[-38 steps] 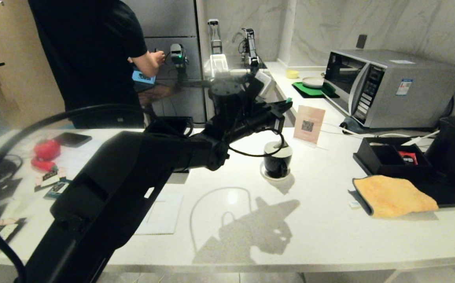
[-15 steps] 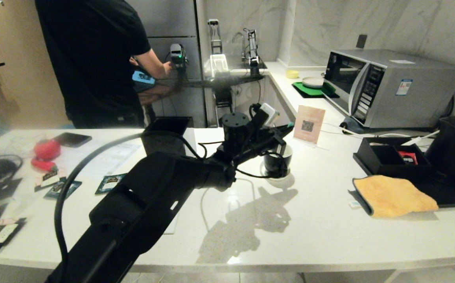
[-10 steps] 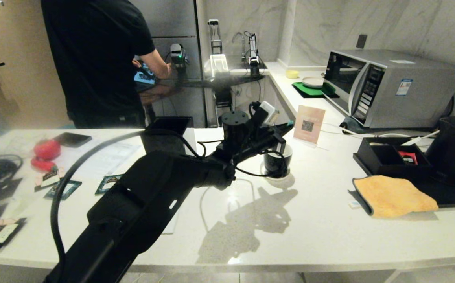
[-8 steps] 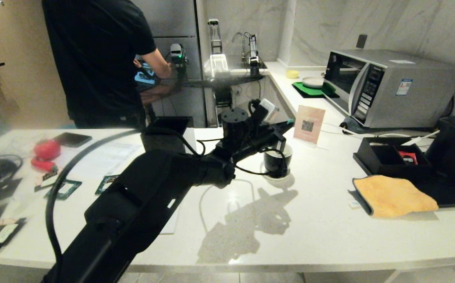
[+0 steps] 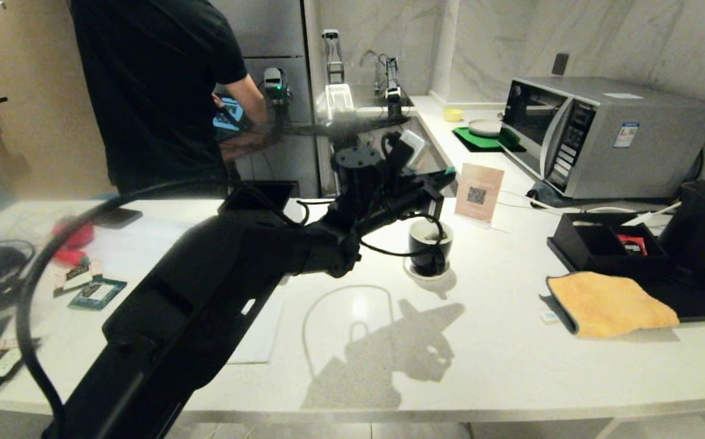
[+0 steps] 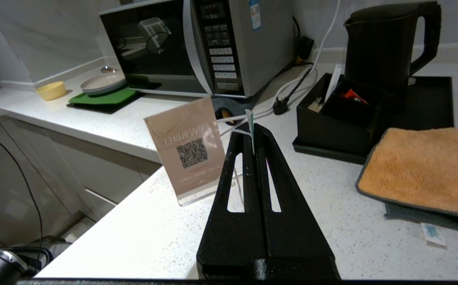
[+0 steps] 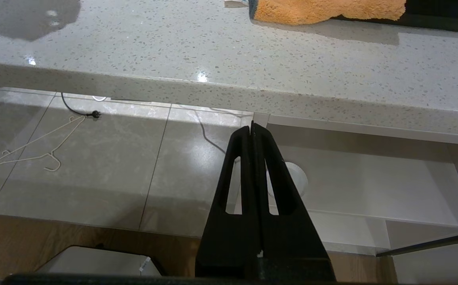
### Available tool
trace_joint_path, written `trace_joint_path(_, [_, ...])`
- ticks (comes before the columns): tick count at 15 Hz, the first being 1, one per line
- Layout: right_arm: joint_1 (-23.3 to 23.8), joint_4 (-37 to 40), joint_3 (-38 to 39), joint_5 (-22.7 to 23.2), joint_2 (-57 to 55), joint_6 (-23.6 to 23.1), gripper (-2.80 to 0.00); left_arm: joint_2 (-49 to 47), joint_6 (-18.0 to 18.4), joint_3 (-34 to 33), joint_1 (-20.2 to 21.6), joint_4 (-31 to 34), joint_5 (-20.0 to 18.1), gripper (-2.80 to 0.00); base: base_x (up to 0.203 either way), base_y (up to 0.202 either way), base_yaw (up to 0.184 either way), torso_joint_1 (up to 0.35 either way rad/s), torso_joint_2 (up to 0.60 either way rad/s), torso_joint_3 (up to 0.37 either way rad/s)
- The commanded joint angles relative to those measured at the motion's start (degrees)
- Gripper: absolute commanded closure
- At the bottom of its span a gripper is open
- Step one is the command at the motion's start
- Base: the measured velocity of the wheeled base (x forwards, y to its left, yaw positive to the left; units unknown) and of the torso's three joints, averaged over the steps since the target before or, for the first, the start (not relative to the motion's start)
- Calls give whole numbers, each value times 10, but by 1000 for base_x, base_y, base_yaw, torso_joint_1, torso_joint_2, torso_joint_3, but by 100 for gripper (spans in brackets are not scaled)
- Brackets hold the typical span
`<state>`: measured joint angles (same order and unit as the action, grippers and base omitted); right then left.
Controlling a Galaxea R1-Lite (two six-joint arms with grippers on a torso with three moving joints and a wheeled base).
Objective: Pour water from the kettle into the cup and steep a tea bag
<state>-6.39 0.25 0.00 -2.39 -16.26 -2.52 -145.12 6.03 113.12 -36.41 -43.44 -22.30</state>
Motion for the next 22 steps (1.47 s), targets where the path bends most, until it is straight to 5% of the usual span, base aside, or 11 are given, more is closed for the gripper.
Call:
trace_joint_path(1, [0,0,0,-1,-1,0,0,17,1,0,-1,4,-1,0,0,0,0,0,0,0])
trace_joint_path(22, [0,0,0,-1,-1,0,0,94,0,-2,42,49,-1,0,0,0,0,0,0,0])
